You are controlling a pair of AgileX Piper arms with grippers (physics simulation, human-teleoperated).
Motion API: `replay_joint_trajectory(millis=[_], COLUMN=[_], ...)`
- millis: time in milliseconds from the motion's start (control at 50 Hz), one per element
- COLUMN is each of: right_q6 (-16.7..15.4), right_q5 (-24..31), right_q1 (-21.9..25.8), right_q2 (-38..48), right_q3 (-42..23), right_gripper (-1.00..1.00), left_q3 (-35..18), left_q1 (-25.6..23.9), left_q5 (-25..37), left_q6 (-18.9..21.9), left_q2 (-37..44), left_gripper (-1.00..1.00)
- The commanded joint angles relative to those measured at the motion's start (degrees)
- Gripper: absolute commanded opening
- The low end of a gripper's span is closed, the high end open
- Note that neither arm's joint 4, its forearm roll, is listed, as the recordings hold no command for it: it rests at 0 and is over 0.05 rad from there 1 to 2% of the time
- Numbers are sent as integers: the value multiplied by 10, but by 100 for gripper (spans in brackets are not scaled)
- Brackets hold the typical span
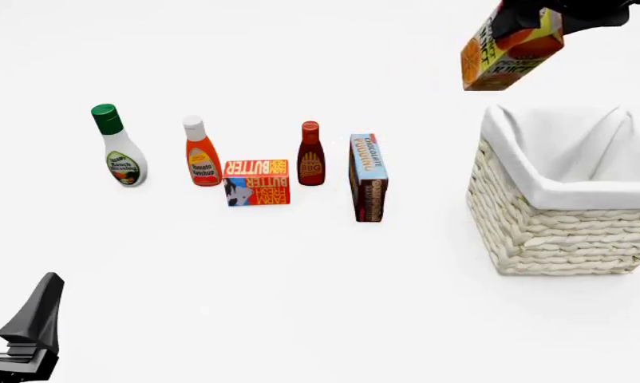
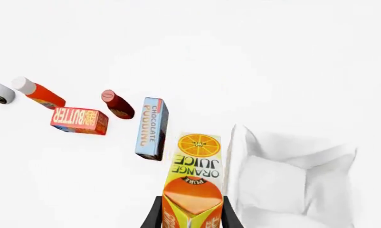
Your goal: Pick the orange juice and place it in the basket.
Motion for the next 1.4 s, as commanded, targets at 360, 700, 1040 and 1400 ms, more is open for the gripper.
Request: replay_joint_trajectory(millis=[360, 700, 1040, 1400], right_q6=[-11, -16, -20, -24], right_q5=[0, 0, 0, 0], right_q1=[-91, -123, -153, -189], right_q2=[-37, -46, -55, -66], right_q3=[23, 36, 55, 82], right_gripper=[-100, -100, -100, -100], left_q3=[1, 1, 1, 1], left_q1=[1, 1, 1, 1], left_q5=[-1, -1, -1, -1], left_q6=[0, 0, 0, 0], left_q2=[0, 0, 0, 0], left_gripper=[100, 100, 100, 100])
